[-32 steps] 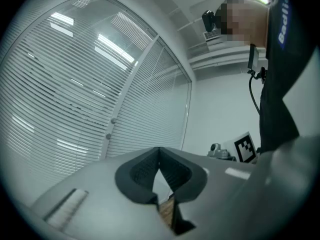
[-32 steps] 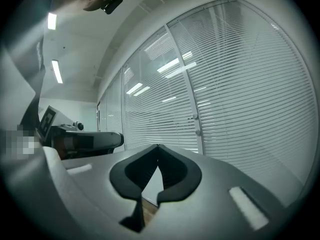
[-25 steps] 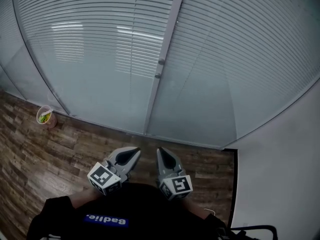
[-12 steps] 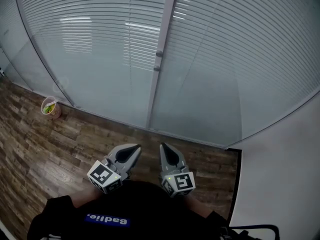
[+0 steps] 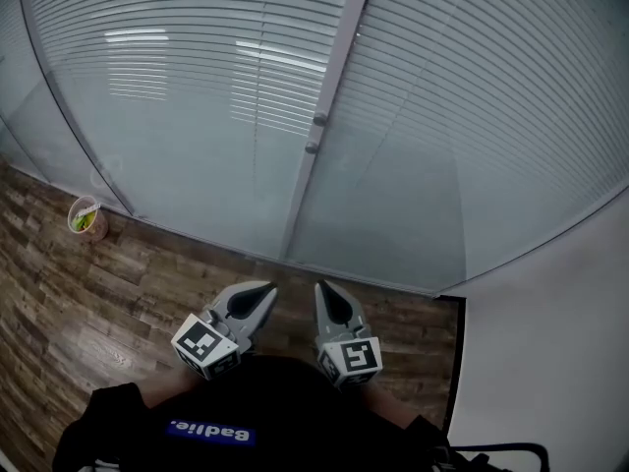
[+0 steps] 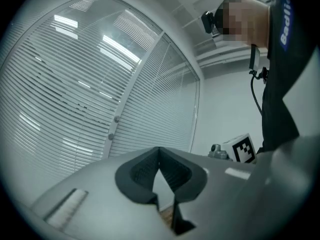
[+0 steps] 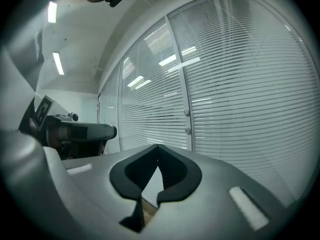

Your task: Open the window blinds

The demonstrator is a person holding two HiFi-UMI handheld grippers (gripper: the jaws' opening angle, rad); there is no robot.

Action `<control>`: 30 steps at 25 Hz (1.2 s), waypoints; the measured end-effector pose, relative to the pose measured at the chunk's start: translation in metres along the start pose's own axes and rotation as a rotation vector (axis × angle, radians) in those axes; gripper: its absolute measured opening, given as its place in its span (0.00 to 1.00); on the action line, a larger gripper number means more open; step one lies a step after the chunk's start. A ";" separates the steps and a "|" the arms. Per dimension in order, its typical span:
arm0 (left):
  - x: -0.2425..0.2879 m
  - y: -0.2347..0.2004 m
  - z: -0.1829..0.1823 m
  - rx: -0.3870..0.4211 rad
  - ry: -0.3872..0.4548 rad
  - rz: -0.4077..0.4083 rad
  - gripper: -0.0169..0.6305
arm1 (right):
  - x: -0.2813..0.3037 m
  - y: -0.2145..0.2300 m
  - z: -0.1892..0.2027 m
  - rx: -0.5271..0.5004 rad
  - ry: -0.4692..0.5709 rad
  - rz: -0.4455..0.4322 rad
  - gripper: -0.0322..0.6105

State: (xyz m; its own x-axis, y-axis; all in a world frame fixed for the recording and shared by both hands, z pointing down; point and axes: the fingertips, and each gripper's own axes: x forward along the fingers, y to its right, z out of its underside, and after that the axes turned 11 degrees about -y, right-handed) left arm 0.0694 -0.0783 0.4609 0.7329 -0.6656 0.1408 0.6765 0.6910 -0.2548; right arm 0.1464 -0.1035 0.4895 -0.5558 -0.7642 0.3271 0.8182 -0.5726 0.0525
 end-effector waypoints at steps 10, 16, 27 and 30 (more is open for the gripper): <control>-0.002 -0.102 -0.005 0.013 0.013 0.073 0.03 | 0.093 -0.002 -0.013 -0.034 -0.004 0.131 0.05; 0.004 -0.116 -0.045 -0.003 0.014 0.128 0.03 | 0.100 0.013 -0.075 -0.110 0.027 0.235 0.06; 0.019 -0.132 -0.054 -0.016 0.030 0.086 0.03 | 0.131 0.048 -0.127 -0.336 0.023 0.292 0.10; 0.026 -0.132 -0.058 -0.018 0.037 0.052 0.03 | 0.144 0.063 -0.124 -0.468 -0.062 0.319 0.14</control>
State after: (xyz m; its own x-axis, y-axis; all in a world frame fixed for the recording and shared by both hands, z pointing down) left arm -0.0055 -0.2032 0.4427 0.7634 -0.6393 0.0919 0.6361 0.7196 -0.2783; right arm 0.0997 -0.2862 0.4223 -0.2710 -0.9100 0.3139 0.7835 -0.3980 -0.4773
